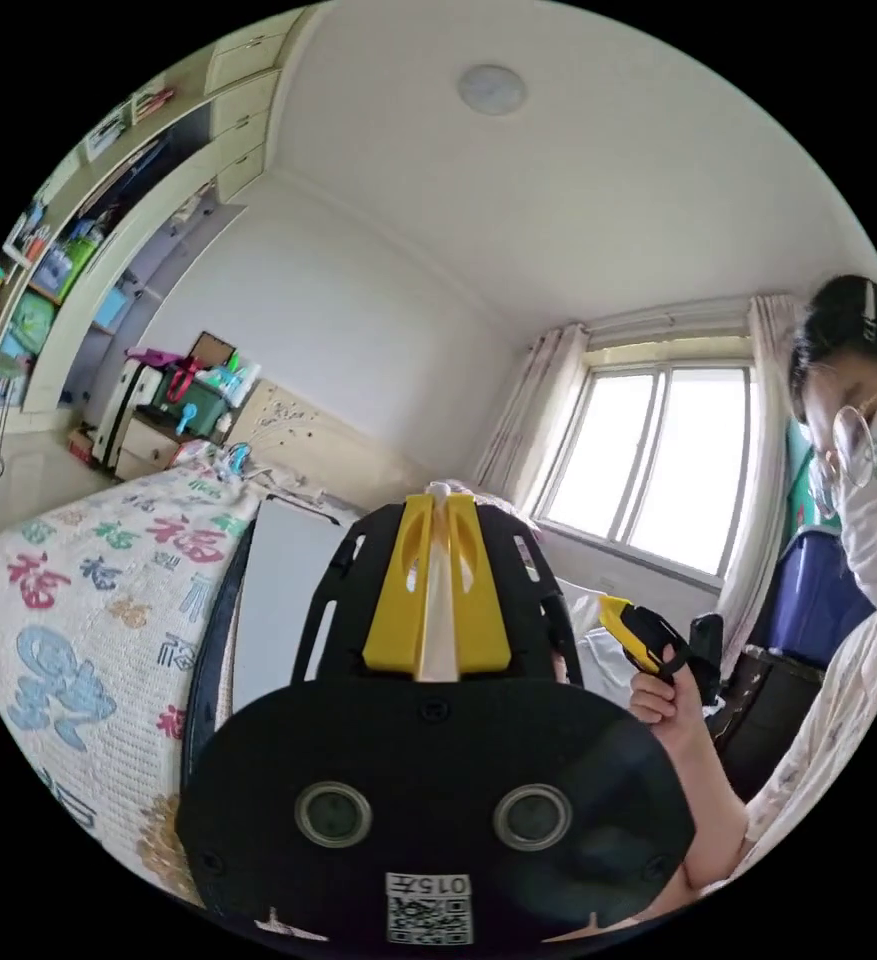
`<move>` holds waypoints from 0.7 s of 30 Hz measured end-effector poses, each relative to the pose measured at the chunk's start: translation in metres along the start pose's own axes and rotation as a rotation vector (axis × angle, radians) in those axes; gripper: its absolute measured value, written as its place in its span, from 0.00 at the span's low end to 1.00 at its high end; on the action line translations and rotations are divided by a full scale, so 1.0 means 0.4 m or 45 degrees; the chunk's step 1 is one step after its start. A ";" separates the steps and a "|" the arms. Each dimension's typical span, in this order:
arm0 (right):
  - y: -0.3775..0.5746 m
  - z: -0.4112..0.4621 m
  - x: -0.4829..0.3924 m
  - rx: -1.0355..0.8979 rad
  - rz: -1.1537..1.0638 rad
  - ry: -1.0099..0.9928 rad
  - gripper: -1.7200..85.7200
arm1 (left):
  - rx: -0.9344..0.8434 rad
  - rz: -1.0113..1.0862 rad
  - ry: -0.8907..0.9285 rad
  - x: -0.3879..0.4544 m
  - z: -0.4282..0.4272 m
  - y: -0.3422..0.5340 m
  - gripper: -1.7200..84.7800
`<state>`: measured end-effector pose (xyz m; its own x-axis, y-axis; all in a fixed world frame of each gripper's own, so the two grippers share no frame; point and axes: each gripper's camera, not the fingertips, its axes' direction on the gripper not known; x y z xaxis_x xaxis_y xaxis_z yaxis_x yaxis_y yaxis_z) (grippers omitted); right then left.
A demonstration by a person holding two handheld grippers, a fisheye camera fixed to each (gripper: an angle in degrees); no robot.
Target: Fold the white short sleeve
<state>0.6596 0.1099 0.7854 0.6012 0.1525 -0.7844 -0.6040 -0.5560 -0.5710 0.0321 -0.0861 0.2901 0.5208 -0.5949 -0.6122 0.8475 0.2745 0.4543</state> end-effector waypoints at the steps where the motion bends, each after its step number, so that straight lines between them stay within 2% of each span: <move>1: 0.017 0.031 -0.010 -0.020 -0.005 -0.070 0.02 | 0.019 -0.042 -0.032 -0.006 0.004 0.011 0.02; 4: 0.054 0.124 -0.058 -0.140 -0.053 -0.223 0.02 | 0.193 -0.179 -0.131 0.001 0.015 0.091 0.02; 7: 0.100 0.172 -0.093 -0.176 -0.074 -0.297 0.02 | 0.265 -0.106 -0.136 0.067 0.034 0.116 0.02; 11: 0.148 0.183 -0.124 -0.210 -0.132 -0.269 0.02 | 0.340 -0.019 -0.263 0.119 0.030 0.140 0.02; 16: 0.218 0.185 -0.151 -0.254 -0.213 -0.246 0.04 | 0.357 -0.163 -0.102 0.051 0.023 0.146 0.02; 21: 0.276 0.155 -0.214 -0.254 -0.391 -0.131 0.10 | 0.416 -0.213 -0.086 0.007 0.002 0.155 0.02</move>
<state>0.5088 0.0862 0.7746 0.6768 0.4125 -0.6098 -0.2840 -0.6179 -0.7331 0.0858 -0.0714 0.3171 0.3611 -0.6625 -0.6563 0.8371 -0.0799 0.5411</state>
